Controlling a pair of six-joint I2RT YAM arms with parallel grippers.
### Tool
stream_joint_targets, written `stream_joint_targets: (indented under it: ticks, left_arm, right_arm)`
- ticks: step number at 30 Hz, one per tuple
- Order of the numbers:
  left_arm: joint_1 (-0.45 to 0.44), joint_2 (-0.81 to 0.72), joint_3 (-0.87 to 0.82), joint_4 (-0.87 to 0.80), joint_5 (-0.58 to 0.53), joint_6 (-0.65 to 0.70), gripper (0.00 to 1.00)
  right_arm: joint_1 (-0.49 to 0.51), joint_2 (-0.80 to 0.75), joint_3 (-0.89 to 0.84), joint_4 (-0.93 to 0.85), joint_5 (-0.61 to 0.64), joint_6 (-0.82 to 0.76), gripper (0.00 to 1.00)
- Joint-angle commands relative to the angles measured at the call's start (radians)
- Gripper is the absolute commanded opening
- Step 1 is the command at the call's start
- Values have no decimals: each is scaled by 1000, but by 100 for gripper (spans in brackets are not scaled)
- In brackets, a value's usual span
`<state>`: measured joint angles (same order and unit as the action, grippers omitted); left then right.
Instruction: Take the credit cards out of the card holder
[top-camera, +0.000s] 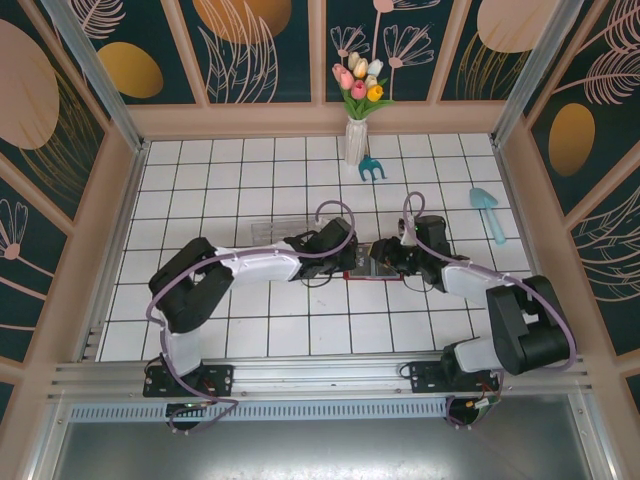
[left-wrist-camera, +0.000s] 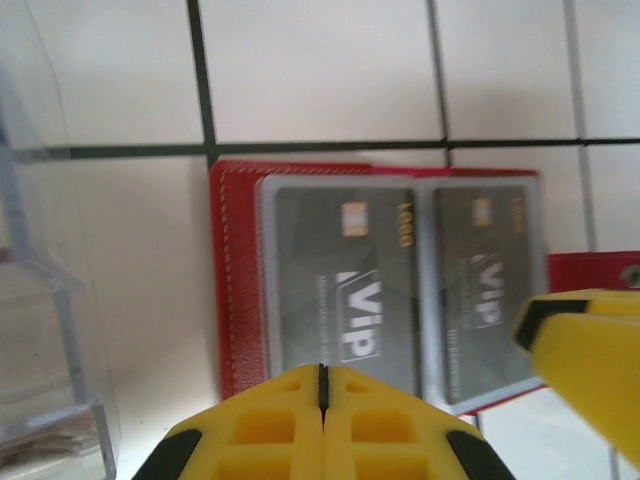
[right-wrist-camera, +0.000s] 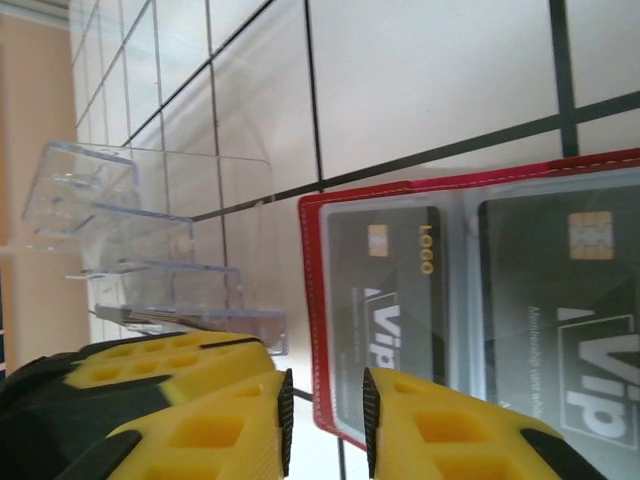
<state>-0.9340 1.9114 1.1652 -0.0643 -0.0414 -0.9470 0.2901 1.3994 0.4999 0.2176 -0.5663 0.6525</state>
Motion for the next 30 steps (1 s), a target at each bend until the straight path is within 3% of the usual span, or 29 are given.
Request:
stream_joint_targets:
  ticks: [1, 14, 30]
  left_arm:
    - [3, 45, 42, -22, 17, 12, 0]
    - [2, 104, 80, -86, 12, 21, 0]
    - [1, 118, 82, -89, 28, 21, 0]
  right_arm:
    - [7, 45, 29, -20, 29, -43, 27]
    - [7, 162, 39, 39, 7, -56, 21]
    - [12, 190, 37, 83, -60, -45, 14]
